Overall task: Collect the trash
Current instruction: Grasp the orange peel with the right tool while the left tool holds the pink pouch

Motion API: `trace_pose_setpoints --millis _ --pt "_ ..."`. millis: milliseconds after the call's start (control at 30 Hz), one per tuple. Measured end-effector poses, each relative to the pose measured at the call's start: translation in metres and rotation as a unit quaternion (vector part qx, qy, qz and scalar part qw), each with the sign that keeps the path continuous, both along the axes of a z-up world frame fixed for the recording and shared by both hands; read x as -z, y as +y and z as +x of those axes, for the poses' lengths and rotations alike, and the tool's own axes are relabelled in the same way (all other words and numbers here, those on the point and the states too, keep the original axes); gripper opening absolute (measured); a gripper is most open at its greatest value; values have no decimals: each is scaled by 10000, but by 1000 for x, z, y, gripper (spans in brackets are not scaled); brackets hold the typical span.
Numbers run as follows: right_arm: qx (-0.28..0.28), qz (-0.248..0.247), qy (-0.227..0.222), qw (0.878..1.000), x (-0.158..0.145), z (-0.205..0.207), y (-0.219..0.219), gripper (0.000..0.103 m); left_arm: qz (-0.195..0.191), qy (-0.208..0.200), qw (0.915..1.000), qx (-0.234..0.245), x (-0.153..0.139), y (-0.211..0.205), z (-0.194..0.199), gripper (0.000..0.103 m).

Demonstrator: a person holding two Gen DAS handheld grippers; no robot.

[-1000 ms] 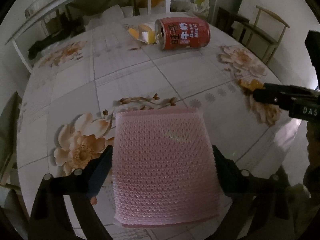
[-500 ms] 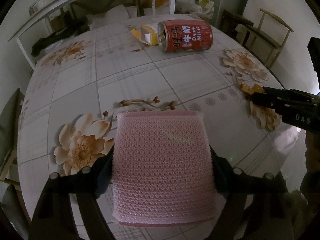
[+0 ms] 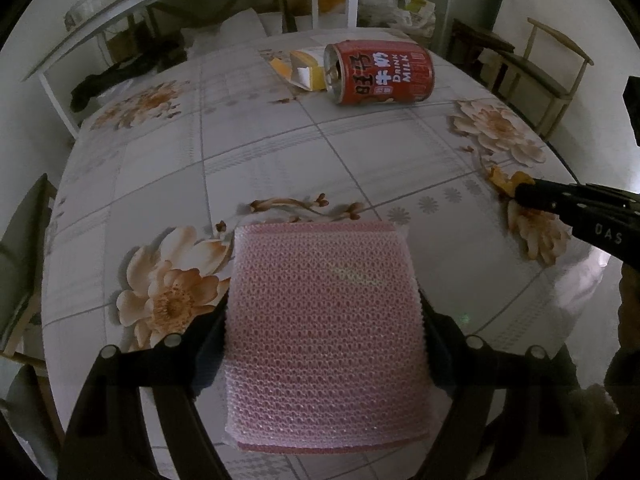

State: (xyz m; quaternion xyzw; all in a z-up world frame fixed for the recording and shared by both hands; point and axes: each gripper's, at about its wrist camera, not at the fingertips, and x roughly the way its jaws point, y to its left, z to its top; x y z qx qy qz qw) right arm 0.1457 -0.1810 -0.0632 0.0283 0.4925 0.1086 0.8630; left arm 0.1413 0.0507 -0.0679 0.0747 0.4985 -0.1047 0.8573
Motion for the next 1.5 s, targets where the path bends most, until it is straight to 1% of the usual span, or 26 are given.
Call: trace_pose_setpoints --millis 1000,1300,1500 --pt "23 134 -144 9998 -12 0 9 10 -56 -190 9998 -33 -12 1 -2 80" --pt "34 214 -258 9994 -18 -4 5 10 -165 -296 9994 -1 -23 -3 -6 80" --pt "120 339 -435 9984 -27 -11 -6 10 -415 -408 9983 91 -36 -9 -8 80"
